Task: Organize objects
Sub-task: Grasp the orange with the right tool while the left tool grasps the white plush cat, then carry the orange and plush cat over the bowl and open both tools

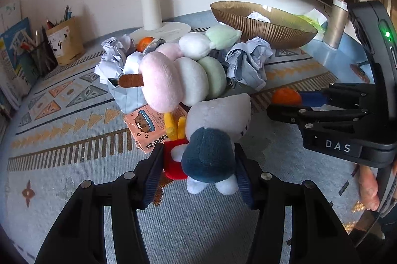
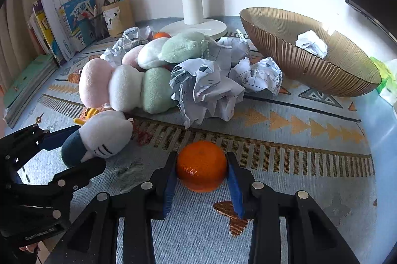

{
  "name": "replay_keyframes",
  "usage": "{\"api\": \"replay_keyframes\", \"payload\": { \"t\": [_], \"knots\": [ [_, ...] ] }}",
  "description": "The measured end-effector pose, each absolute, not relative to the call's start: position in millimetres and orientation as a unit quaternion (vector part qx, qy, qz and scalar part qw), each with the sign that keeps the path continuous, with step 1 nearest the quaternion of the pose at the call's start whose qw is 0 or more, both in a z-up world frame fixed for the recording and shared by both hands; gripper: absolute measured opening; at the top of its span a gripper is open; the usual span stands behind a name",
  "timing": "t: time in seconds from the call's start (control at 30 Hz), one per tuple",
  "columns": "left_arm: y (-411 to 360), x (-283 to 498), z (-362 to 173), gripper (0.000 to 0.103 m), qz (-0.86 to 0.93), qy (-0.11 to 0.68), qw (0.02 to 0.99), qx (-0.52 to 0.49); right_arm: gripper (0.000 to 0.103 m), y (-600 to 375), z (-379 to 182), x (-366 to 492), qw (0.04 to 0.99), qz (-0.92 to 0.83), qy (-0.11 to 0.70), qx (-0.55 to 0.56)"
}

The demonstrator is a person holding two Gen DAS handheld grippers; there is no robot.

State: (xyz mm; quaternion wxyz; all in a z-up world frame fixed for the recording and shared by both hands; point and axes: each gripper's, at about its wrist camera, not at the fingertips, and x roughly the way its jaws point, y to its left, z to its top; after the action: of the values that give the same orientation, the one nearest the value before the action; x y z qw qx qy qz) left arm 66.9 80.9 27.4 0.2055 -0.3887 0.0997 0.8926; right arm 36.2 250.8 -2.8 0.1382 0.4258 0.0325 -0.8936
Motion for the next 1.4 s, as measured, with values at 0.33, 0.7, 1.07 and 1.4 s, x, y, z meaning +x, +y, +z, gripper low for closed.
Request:
{"api": "replay_keyframes", "payload": {
  "t": [0.33, 0.7, 1.07, 1.4],
  "knots": [
    [81, 68, 27, 0.051, 0.894, 0.101, 0.206, -0.386, 0.036, 254, -2, 36, 0.147, -0.894, 0.022, 0.422],
    [84, 70, 27, 0.051, 0.895, 0.107, 0.200, -0.384, 0.036, 256, 1, 40, 0.148, -0.900, 0.016, 0.411],
    [85, 72, 26, 0.050, 0.897, 0.122, 0.193, -0.379, 0.036, 261, 4, 45, 0.152, -0.906, 0.008, 0.395],
    [63, 85, 43, 0.044, 0.905, 0.055, 0.227, -0.355, 0.036, 284, 15, 53, 0.164, -0.911, -0.042, 0.377]
  ]
}}
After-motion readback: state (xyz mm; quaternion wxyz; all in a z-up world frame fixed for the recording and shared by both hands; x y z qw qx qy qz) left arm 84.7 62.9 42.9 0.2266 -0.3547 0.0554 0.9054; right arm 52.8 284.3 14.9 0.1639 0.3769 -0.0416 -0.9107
